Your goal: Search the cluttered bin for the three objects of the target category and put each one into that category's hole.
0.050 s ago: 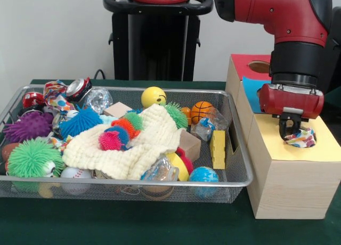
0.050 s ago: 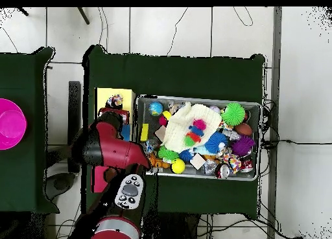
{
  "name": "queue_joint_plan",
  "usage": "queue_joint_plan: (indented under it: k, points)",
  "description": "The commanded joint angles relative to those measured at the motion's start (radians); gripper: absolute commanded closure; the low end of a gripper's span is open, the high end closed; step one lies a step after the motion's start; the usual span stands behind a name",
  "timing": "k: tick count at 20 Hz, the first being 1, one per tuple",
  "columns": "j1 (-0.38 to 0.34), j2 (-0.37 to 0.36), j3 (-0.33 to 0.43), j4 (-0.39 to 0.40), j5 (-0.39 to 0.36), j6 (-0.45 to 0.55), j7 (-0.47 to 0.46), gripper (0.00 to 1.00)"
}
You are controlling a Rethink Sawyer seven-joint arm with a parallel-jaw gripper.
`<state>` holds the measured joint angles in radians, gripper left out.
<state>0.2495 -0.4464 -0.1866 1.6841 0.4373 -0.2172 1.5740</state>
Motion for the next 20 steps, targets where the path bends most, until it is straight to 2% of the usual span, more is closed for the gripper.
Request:
queue_joint_plan:
  k: [1,2,13,20]
  points:
    - [-0.026,0.058,-0.006,-0.004,0.062,0.139,0.189,1.0]
    - [-0.025,0.058,-0.006,-0.004,0.061,0.138,0.189,0.0]
    - [-0.017,0.059,-0.019,-0.011,0.066,0.155,0.187,0.0]
    - [0.046,0.061,-0.109,-0.033,0.102,0.312,0.19,0.0]
